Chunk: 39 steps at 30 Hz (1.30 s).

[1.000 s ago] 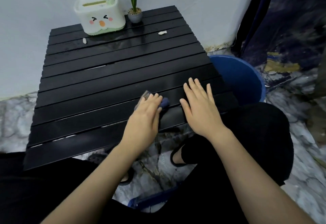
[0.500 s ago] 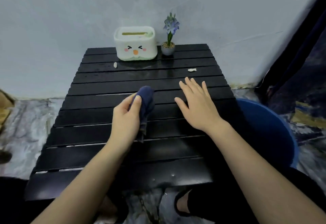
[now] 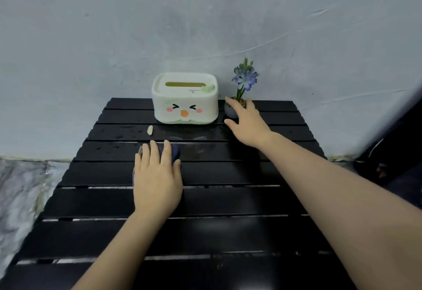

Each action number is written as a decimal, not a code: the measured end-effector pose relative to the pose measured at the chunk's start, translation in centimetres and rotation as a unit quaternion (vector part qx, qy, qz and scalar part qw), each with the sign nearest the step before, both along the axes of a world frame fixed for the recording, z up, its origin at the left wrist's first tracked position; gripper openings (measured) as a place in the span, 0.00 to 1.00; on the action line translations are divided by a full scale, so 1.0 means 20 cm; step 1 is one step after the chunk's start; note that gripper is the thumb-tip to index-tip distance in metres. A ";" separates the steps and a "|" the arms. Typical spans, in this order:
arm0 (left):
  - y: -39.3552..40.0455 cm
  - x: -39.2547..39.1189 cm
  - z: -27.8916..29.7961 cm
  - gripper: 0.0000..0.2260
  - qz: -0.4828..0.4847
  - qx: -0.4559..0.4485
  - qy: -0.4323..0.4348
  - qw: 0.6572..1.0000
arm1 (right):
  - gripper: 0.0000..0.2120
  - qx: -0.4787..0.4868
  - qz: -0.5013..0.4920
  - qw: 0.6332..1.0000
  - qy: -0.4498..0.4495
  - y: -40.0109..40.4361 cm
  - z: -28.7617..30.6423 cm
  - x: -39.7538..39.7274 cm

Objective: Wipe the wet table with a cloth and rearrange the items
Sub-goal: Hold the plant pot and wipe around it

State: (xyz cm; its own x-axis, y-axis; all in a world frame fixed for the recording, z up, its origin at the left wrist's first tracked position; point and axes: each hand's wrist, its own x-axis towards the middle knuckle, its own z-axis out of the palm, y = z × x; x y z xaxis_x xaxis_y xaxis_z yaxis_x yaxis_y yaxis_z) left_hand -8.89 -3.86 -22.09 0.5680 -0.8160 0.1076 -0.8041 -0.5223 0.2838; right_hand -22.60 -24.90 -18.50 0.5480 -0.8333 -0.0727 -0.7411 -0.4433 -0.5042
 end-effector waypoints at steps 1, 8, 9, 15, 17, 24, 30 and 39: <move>-0.03 -0.02 -0.01 0.23 0.018 -0.017 -0.001 1.000 | 0.27 0.000 0.005 1.000 -0.018 -0.03 -0.01 0.00; -0.35 -0.26 0.01 0.24 0.079 -0.015 0.032 0.996 | 0.16 -0.037 0.057 0.993 -0.093 -0.16 -0.01 -0.12; -0.39 -0.31 0.01 0.25 0.074 -0.019 0.033 0.997 | 0.16 -0.049 0.057 0.992 -0.101 -0.17 0.00 -0.15; -0.49 -0.51 0.01 0.24 -0.022 -0.017 0.055 0.998 | 0.16 -0.112 0.040 0.983 -0.140 -0.25 0.15 -0.32; -0.51 -0.53 0.04 0.21 -0.059 -0.030 0.102 0.993 | 0.17 -0.120 0.040 0.982 -0.138 -0.26 0.18 -0.35; -0.65 -0.46 0.10 0.18 -0.029 -0.211 0.147 0.966 | 0.18 -0.112 0.061 0.978 -0.165 -0.27 0.24 -0.35; -0.80 -0.60 -0.01 0.27 0.011 -0.009 0.057 0.998 | 0.18 -0.113 0.075 0.975 -0.179 -0.29 0.26 -0.35; -0.94 -0.66 0.12 0.18 -0.209 -0.182 0.274 0.921 | 0.18 -0.111 0.071 0.973 -0.192 -0.32 0.27 -0.39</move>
